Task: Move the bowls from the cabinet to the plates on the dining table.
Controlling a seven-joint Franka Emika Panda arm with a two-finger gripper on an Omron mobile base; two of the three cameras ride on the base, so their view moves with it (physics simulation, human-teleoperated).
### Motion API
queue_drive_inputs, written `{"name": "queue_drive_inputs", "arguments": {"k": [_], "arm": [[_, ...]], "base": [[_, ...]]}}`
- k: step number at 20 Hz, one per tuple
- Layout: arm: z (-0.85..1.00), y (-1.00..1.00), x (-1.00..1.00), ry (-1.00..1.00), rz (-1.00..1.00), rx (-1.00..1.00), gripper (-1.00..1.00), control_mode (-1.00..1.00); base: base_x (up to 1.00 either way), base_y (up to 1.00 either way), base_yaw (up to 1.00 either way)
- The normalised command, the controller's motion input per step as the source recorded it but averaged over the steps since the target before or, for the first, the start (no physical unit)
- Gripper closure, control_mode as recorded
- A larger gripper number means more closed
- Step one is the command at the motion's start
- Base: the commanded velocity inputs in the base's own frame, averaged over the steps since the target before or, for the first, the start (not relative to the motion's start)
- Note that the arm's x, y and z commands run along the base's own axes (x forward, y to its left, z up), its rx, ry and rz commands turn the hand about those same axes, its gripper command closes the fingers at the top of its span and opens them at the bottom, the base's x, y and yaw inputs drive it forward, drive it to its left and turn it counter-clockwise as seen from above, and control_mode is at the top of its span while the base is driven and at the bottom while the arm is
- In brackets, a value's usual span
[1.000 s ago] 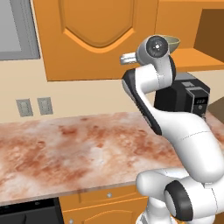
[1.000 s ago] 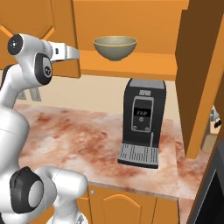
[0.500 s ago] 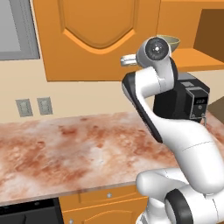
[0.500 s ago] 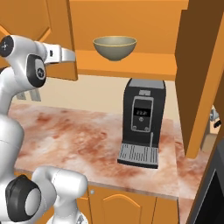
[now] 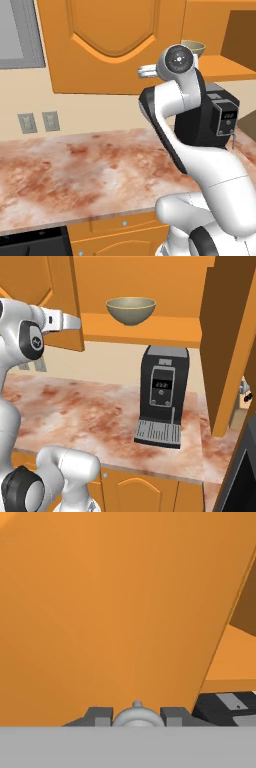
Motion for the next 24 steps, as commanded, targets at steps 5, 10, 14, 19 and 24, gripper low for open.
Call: {"name": "queue_drive_inputs", "arguments": {"k": [5,10,14,19,24], "arm": [[0.28,0.22,-0.49,0.0,-0.03,0.0,1.0,-1.0],[0.26,0.23,-0.54,0.0,-0.03,0.0,1.0,-1.0],[0.23,0.26,-0.57,0.0,-0.03,0.0,1.0,-1.0],[0.22,0.26,-0.6,-0.01,-0.04,0.0,1.0,-1.0],[0.16,0.24,-0.65,0.0,-0.02,-0.01,1.0,-1.0]], "base": [[0.0,0.0,0.0],[0.0,0.0,0.0],[0.0,0.0,0.0],[0.0,0.0,0.0],[0.0,0.0,0.0]]}}
